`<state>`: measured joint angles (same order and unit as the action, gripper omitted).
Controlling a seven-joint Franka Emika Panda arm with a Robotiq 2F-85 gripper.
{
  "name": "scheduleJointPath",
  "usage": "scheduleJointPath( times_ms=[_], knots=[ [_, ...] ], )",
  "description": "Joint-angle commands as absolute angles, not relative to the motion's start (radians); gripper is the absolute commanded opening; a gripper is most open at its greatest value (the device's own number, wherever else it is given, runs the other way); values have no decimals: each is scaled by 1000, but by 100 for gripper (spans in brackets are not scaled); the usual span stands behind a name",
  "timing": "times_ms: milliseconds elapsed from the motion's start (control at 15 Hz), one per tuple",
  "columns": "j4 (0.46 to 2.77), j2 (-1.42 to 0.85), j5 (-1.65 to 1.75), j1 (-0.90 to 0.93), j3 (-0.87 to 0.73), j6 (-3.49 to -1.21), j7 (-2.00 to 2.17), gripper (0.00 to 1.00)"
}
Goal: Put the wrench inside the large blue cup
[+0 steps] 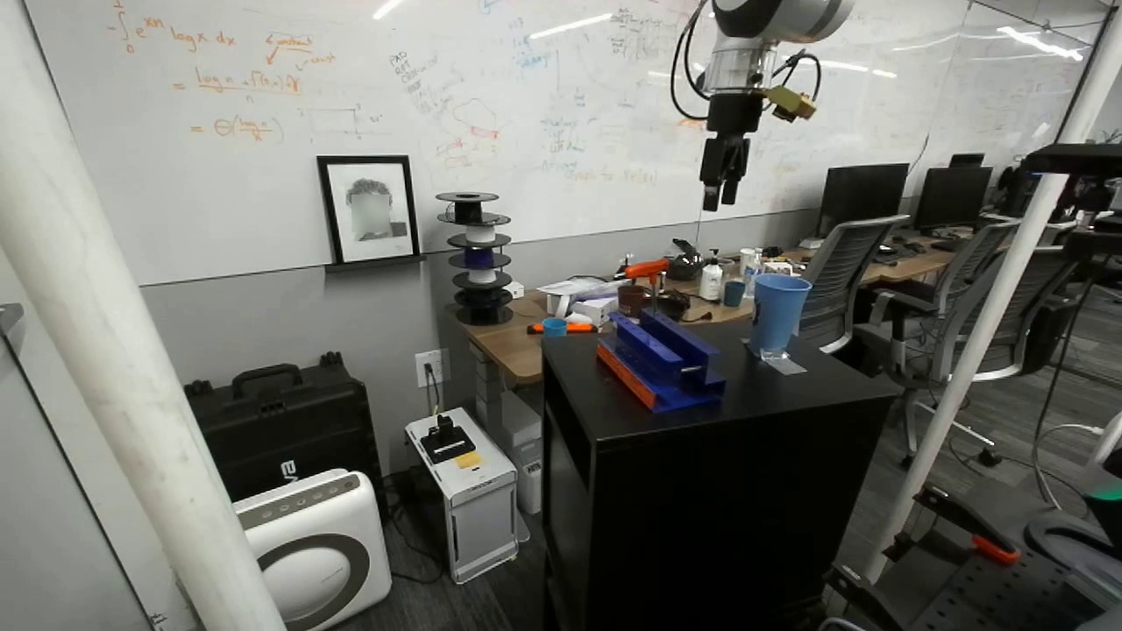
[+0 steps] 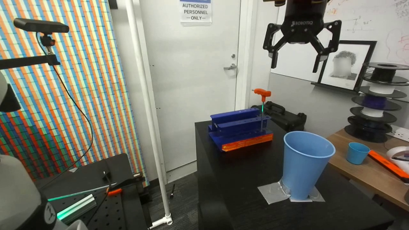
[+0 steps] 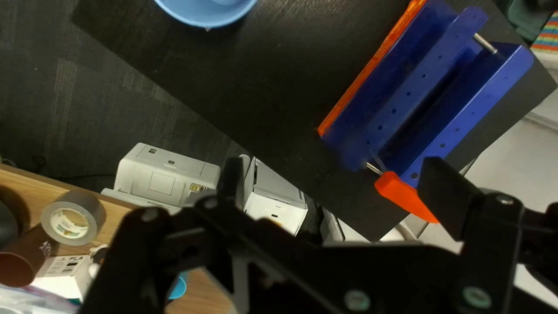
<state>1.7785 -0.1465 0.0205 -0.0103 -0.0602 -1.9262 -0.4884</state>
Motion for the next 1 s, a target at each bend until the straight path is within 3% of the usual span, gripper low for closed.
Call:
scheduleJointPath(
  times_ms=[0, 667, 733, 800, 933],
  knots=[
    [1647, -272, 41, -9, -7, -1878, -526, 100],
    [1536, -439, 223, 32, 90, -1852, -650, 100],
    [1540, -444, 227, 33, 95, -1857, -667, 91],
    [1541, -448, 230, 34, 98, -1859, -685, 74],
    [1554, -448, 233, 33, 105, -1867, -719, 58]
  ],
)
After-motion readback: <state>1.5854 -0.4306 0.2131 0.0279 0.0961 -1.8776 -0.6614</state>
